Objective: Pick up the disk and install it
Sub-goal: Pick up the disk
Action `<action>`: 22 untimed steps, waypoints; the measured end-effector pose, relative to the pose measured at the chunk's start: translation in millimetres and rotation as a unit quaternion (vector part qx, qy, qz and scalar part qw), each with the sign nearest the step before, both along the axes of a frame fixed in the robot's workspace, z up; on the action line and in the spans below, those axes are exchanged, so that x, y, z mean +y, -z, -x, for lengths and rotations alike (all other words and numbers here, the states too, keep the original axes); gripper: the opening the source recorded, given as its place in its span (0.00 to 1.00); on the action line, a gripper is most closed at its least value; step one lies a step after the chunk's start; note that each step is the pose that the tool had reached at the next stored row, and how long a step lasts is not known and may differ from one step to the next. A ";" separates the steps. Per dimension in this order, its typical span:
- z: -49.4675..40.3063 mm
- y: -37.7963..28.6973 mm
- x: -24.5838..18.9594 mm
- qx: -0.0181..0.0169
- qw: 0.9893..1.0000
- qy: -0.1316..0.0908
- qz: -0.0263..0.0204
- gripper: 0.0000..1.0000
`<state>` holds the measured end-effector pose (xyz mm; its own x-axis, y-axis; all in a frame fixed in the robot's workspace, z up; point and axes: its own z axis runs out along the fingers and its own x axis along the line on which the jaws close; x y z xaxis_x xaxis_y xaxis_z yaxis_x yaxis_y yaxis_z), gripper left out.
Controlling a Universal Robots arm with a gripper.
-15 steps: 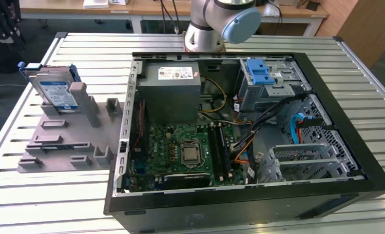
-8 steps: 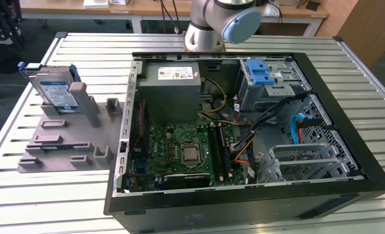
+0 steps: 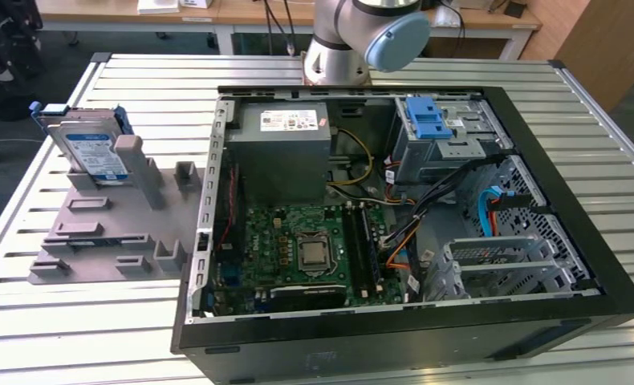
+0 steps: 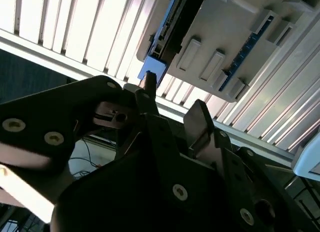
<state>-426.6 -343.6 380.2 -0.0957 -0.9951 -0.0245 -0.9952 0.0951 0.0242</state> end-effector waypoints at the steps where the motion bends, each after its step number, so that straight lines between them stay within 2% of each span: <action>1: 0.0 0.5 0.0 0.000 1.000 0.000 0.000 0.53; 2: 0.0 1.1 0.0 -0.001 1.000 0.000 0.000 0.58; 5: 0.0 3.5 0.0 -0.003 1.000 -0.005 0.000 0.64; 6: 0.0 4.8 0.0 -0.003 1.000 -0.006 0.000 0.71; 12: 0.1 14.3 0.0 -0.003 1.000 -0.009 0.000 0.71; 18: 0.1 22.5 0.1 0.003 1.000 -0.009 0.000 0.71; 22: 0.0 29.1 0.0 0.003 1.000 -0.009 -0.003 0.71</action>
